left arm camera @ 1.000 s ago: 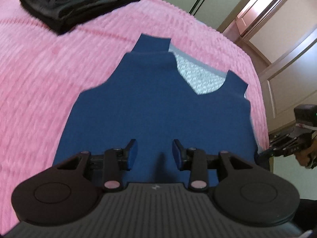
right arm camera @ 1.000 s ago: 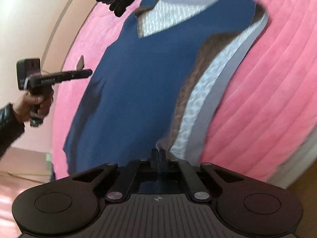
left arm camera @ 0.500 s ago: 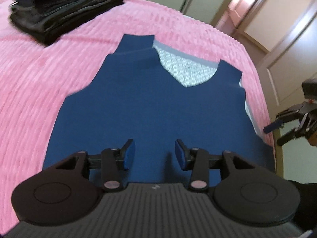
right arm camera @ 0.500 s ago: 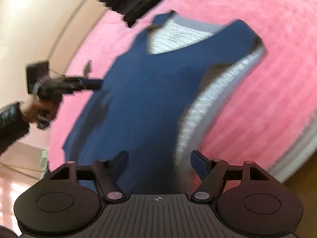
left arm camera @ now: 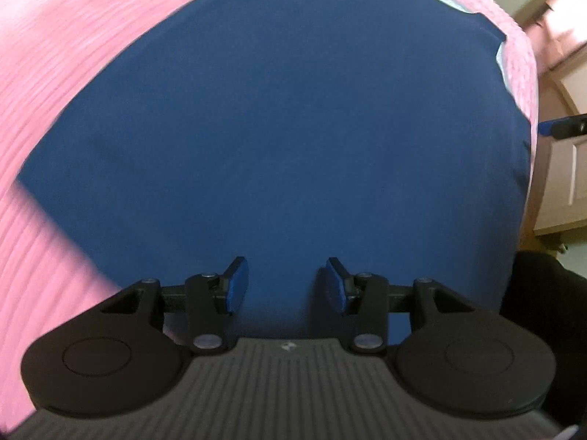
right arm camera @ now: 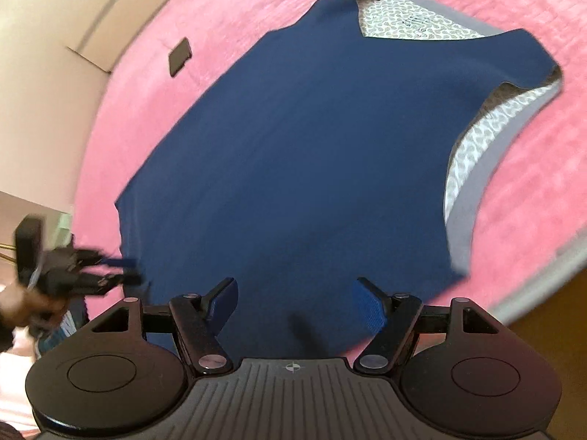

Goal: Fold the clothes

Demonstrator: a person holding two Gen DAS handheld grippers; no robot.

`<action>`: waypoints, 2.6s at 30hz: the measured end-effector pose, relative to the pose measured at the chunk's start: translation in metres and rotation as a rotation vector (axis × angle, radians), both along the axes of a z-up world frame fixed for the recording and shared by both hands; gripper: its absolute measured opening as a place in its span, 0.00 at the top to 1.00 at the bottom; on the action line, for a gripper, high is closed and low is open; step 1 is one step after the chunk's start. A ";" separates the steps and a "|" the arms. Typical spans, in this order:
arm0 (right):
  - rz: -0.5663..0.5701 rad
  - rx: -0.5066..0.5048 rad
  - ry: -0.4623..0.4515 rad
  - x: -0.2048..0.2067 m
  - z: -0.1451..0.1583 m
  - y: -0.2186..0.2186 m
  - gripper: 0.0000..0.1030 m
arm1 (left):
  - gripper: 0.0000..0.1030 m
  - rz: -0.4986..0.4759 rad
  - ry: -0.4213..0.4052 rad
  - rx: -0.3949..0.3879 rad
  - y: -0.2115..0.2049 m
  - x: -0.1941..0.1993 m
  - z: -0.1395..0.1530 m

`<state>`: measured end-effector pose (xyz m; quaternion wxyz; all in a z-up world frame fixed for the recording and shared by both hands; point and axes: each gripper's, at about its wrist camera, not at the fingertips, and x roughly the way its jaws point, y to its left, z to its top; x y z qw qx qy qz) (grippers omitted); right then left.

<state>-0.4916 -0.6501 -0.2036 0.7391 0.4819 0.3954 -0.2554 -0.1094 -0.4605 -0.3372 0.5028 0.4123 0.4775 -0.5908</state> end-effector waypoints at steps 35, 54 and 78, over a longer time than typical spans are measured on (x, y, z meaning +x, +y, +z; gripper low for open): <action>0.088 -0.272 0.434 0.052 0.201 0.098 0.07 | 0.06 0.077 -0.185 -0.174 0.144 -0.025 0.181; 0.092 -0.231 0.430 0.060 0.186 0.117 0.07 | 0.06 0.070 -0.176 -0.196 0.129 -0.016 0.184; 0.147 -0.159 0.461 0.066 0.157 0.135 0.07 | 0.06 0.043 -0.158 -0.129 0.142 -0.022 0.166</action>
